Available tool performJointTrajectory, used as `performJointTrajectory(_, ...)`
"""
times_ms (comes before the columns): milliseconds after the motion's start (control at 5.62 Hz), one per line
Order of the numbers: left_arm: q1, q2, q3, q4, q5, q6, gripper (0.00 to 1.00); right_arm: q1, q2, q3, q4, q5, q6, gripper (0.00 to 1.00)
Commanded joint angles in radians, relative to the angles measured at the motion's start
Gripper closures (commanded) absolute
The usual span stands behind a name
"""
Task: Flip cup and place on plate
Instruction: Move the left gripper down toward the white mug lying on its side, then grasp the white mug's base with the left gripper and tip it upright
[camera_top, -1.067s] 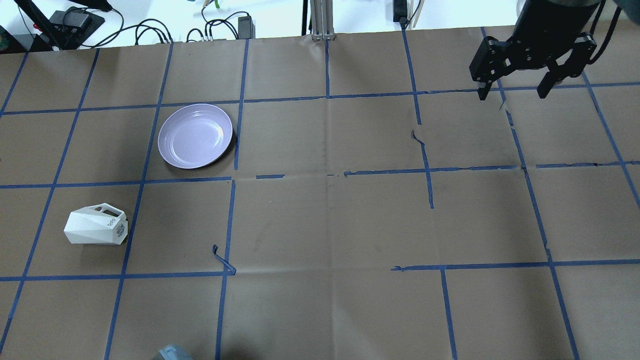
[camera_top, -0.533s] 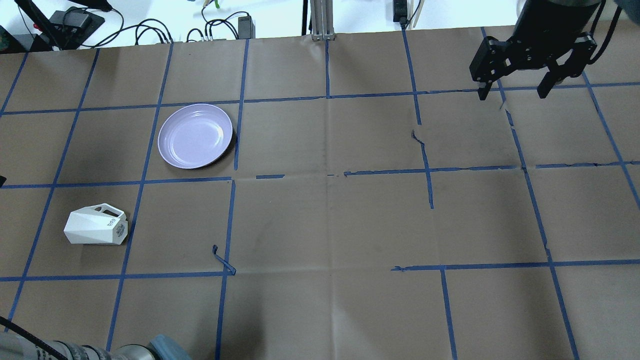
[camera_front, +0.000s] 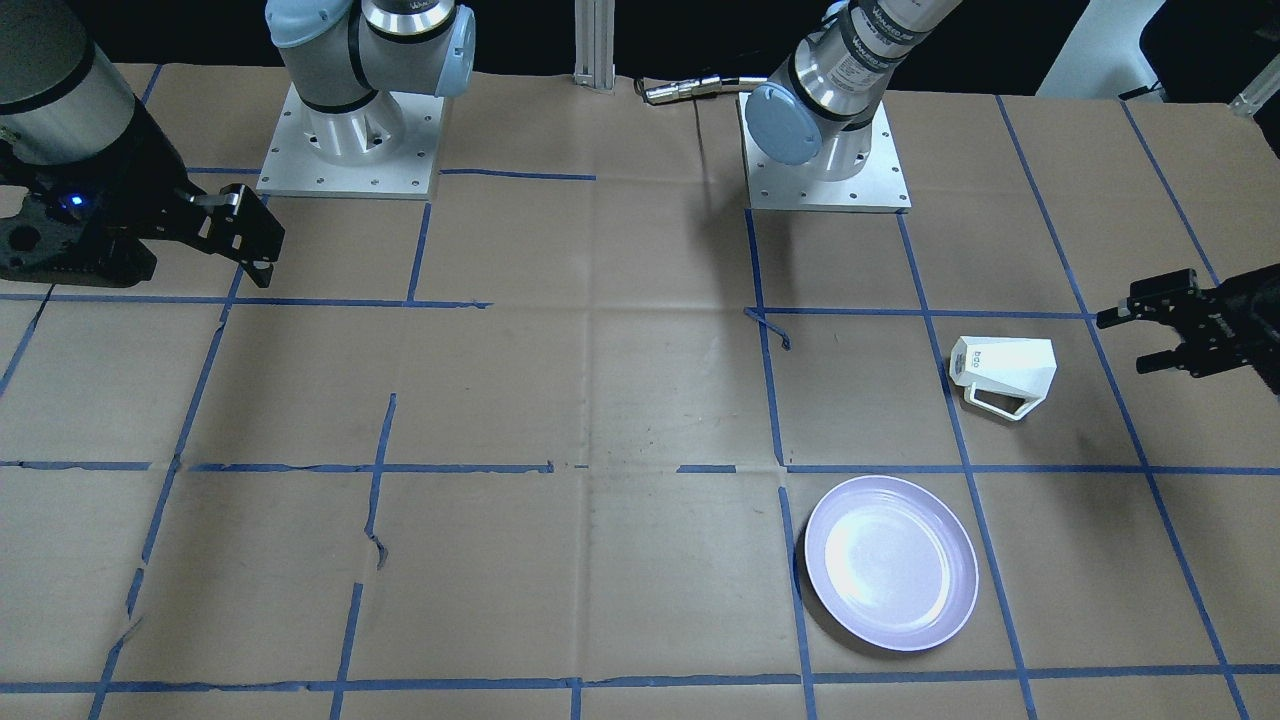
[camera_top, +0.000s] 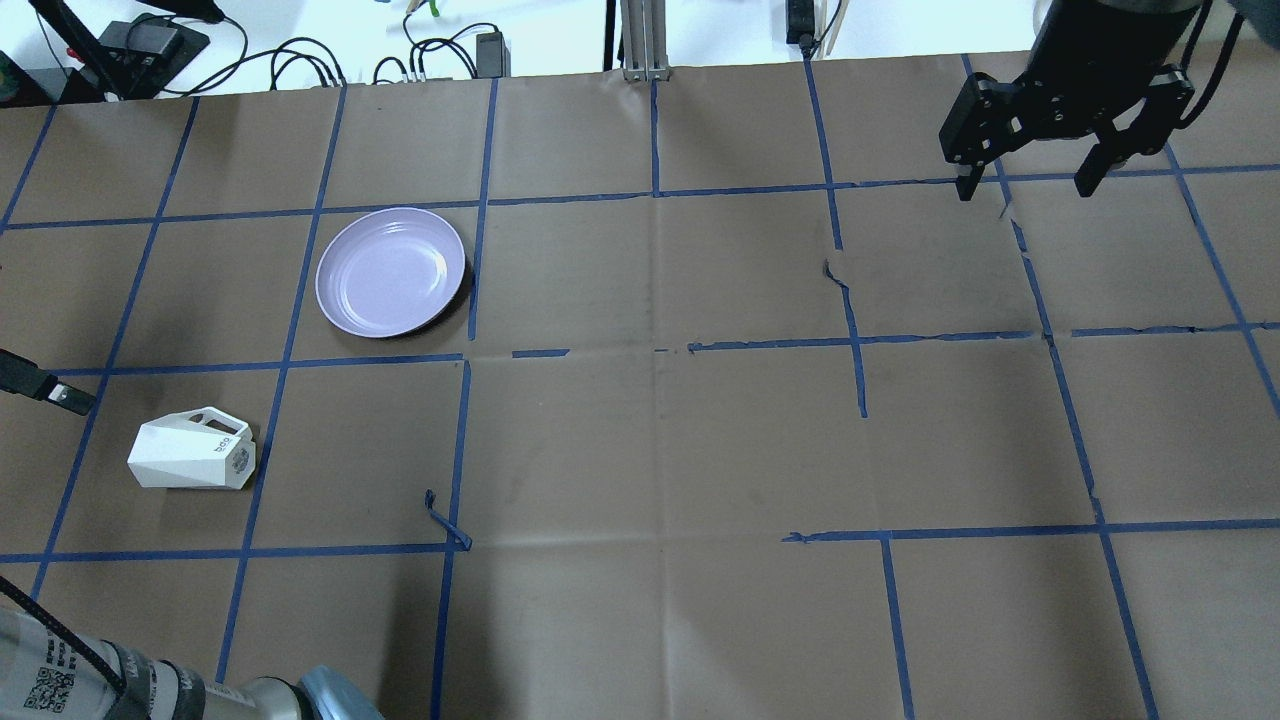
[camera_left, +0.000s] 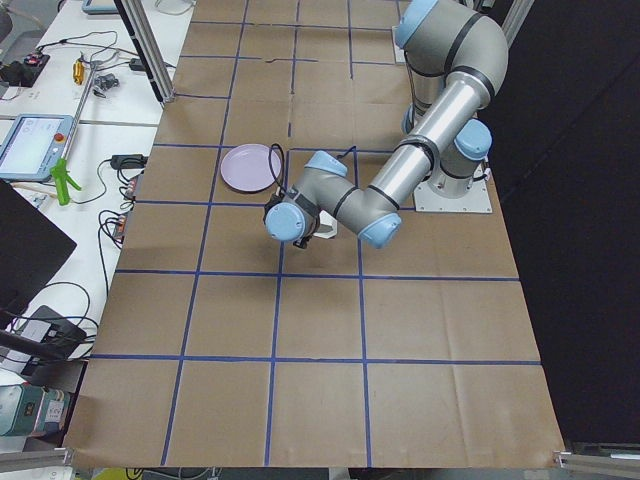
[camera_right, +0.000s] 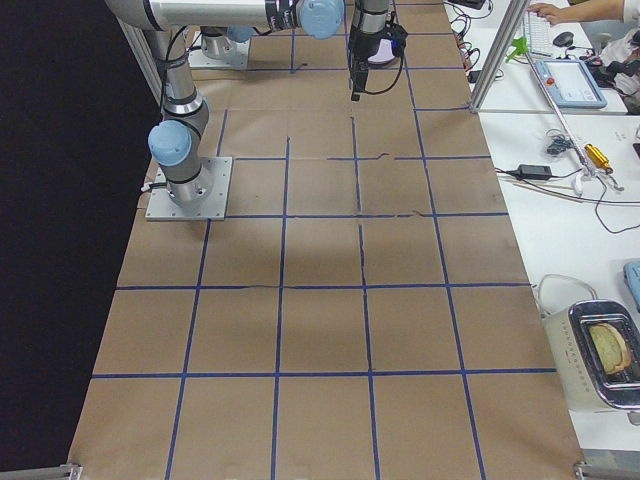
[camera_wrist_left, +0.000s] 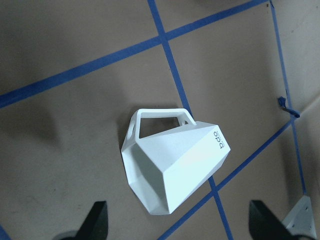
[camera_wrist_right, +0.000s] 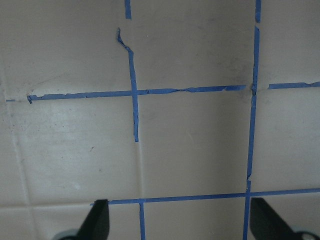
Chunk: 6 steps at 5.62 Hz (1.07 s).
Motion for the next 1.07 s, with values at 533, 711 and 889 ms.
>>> performJointTrajectory(533, 0.022, -0.114, -0.040, -0.159, -0.114, 0.071, 0.50, 0.000, 0.000, 0.000, 0.000, 0.000, 0.000, 0.00)
performJointTrajectory(711, 0.021, -0.108, -0.033, -0.160, -0.113, 0.063, 0.82, 0.000, 0.000, 0.000, 0.000, 0.000, 0.000, 0.00)
performJointTrajectory(889, 0.021, -0.099, -0.019, -0.161, -0.108, 0.053, 1.00, 0.000, 0.000, 0.000, 0.000, 0.000, 0.000, 0.00)
